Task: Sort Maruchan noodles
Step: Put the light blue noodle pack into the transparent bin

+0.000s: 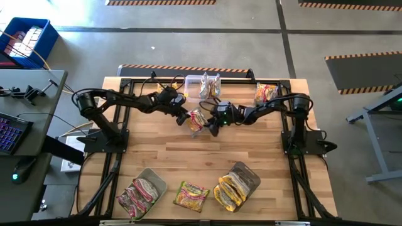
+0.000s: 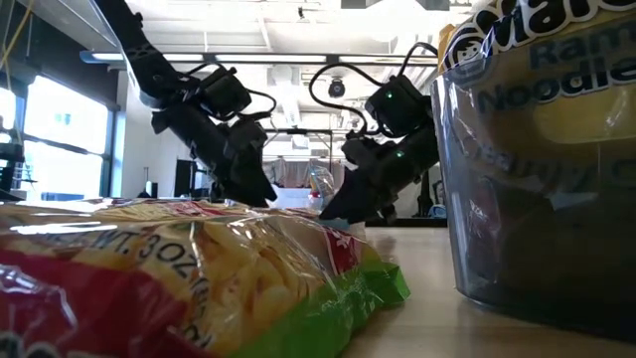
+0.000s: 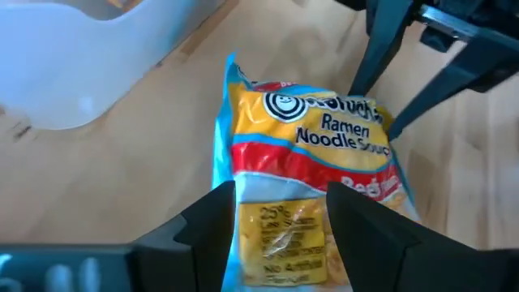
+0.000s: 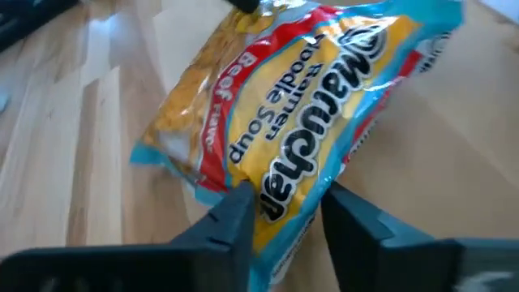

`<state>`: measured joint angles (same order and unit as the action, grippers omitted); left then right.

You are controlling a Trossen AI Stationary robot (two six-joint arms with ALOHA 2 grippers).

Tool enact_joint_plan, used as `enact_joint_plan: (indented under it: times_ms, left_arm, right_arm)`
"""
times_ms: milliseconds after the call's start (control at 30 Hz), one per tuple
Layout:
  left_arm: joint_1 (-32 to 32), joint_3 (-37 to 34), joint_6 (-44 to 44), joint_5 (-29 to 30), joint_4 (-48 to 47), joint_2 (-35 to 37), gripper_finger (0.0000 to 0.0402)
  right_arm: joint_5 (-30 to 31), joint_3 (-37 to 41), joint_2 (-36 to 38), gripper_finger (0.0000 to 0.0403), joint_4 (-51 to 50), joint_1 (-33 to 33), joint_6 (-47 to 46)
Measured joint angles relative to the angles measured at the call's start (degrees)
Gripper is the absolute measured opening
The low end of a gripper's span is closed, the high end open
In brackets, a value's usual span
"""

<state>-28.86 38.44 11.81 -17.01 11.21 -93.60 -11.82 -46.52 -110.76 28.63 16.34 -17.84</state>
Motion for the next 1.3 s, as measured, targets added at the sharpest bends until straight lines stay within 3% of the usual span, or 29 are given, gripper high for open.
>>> enact_joint_plan:
  times_ms: [300, 667, 867, 1033, 1300]
  left_arm:
    - [0.00, 0.00, -0.02, -2.01, 0.82, 0.02, 0.0186]
    - [0.00, 1.75, -1.49, -4.95, 1.87, 0.02, 0.0186]
    - [0.00, 7.37, -2.64, -8.92, -5.49, 0.07, 0.0186]
    - [-0.07, 12.98, -6.65, -11.20, -18.10, -0.64, 0.0192]
    - [-0.92, 20.02, -12.54, -11.53, -30.44, -5.42, 0.0214]
  right_arm:
    - [-4.93, 0.04, 0.02, 0.0007, -0.74, -1.46, 15.56]
    - [-4.66, 0.07, 0.04, 0.0000, -2.63, -3.96, 31.01]
    - [-2.11, 0.07, 0.07, 0.0000, -3.13, -4.50, 33.45]
    - [-2.03, 0.08, 0.07, 0.0000, -3.20, -4.50, 34.21]
    - [-1.84, 0.09, 0.07, 0.0000, -3.22, -4.50, 34.85]
